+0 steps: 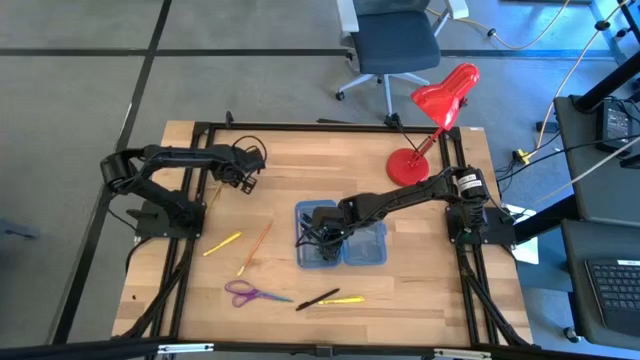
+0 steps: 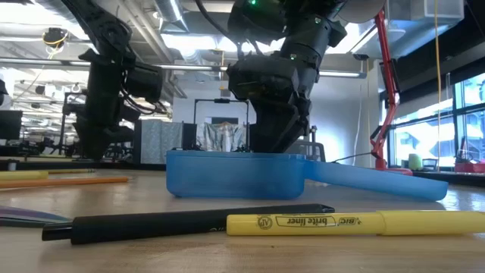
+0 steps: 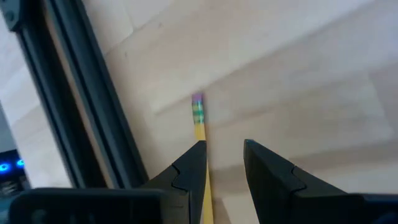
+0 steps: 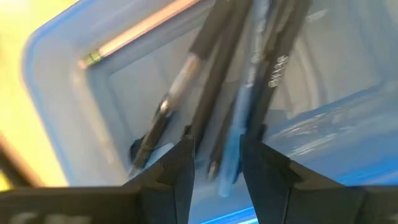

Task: Pick & place school supplies into a supply box
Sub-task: Put the yellow pencil into the blue supply box

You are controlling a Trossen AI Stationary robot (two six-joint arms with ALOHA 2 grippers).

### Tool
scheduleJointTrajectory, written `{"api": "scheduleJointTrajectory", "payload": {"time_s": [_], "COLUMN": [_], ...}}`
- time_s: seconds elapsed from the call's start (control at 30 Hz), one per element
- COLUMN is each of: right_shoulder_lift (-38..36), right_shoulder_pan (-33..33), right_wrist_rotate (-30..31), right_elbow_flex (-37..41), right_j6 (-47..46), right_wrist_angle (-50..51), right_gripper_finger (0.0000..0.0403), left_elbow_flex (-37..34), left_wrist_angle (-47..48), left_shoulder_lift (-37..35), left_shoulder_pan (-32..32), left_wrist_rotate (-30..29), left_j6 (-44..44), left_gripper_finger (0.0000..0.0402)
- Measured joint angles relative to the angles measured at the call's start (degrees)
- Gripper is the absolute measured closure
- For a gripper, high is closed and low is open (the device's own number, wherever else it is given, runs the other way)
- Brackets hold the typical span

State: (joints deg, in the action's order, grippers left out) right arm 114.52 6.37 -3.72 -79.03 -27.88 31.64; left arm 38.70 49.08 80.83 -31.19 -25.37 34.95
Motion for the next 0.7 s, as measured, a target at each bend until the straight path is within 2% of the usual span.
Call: {"api": "scheduleJointTrajectory", "payload": {"time_s": [0.1,0.37,0.53,0.7], "right_shoulder_lift": [-1.27,-5.51,-9.63,-15.68], "right_shoulder_pan": [0.0,2.2,4.86,7.05], "right_wrist_rotate": [-1.91,-1.49,-1.39,2.64], "right_elbow_flex": [0.03,0.87,2.7,9.08], "right_j6": [0.24,3.44,4.35,0.16], "right_wrist_angle": [-0.47,1.86,2.42,-0.24], "right_gripper_finger": [0.0271,0.0271,0.0271,0.0271], "left_elbow_flex": [0.0,0.0,0.0,0.0], "left_wrist_angle": [-2.18,-3.84,-5.79,-5.81], "left_shoulder_lift": [0.03,0.03,0.03,0.04], "left_shoulder_pan": [-3.22,-11.86,-15.28,-17.75], "left_wrist_rotate": [1.26,3.45,7.82,9.43], "left_j6": [-2.98,-7.55,-9.45,-10.78], "left_gripper_finger": [0.0302,0.0302,0.0302,0.0302]}}
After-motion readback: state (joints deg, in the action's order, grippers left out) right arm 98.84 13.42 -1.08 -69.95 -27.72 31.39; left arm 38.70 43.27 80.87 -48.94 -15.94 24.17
